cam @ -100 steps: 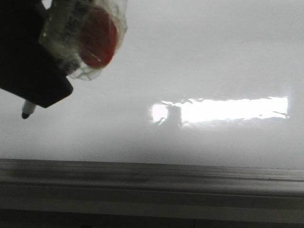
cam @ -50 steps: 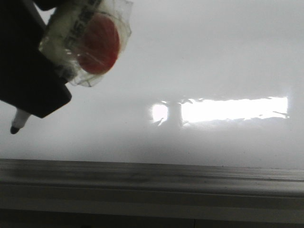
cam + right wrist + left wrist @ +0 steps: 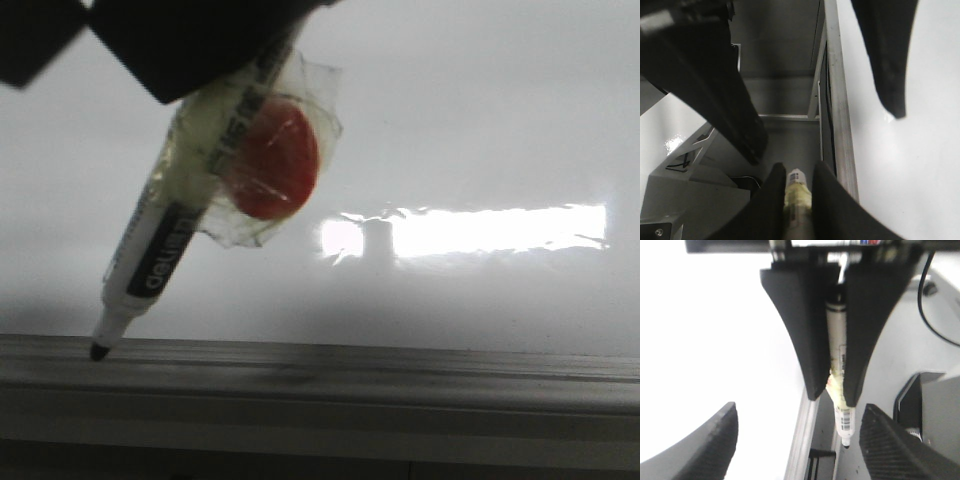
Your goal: Write number 0 on whiteboard
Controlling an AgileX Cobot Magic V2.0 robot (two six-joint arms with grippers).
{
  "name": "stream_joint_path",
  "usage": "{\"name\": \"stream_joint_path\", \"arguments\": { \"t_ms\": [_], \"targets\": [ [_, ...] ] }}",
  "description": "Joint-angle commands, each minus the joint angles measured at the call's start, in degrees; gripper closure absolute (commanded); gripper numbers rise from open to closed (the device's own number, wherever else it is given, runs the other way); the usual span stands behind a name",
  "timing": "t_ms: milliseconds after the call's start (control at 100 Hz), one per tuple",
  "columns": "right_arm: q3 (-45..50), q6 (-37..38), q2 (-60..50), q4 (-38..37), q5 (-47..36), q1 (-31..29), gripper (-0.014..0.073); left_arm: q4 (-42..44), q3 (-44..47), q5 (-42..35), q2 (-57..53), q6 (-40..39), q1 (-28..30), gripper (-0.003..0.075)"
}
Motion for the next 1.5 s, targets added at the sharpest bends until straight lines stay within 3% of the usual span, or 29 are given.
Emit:
{"name": "stream_joint_path", "arguments": {
  "t_ms": [0, 150, 400, 590, 760, 980, 1490],
  "targets": [
    [-1.45, 0.30, -2.64, 1.23, -1.68, -1.53, 0.0650, 0.08, -2.18, -3.77, -3.43, -2.10, -0.07, 0.0255],
    [-1.45, 2.43, -6.55, -1.07, -1.68, -5.47, 0.0643, 2.59, -1.95, -4.73, -9.70, -9.61, -0.07, 0.0366],
    [-0.26, 19.09, -17.05, -19.67, 0.09, -11.69, 0.0642, 22.19, 2.41, -6.84, -23.30, -43.64, -0.07, 0.0594],
    [5.64, 26.56, -26.54, -22.52, -1.30, -12.51, 0.0642, 33.07, 10.04, -6.98, -30.66, -55.95, -0.07, 0.0694],
    [12.10, 28.35, -30.98, -25.50, -8.52, -12.51, 0.0642, 35.60, 15.50, -10.94, -33.07, -58.00, -0.07, 0.0700],
    [13.21, 30.86, -28.09, -28.38, -17.17, -12.51, 0.0642, 36.96, 17.54, -18.84, -33.07, -58.08, -0.07, 0.0731],
    [13.21, 30.86, -19.17, -28.38, -26.22, -12.51, 0.0642, 34.43, 17.54, -20.07, -32.96, -58.08, -0.07, 0.0740]
  ]
}}
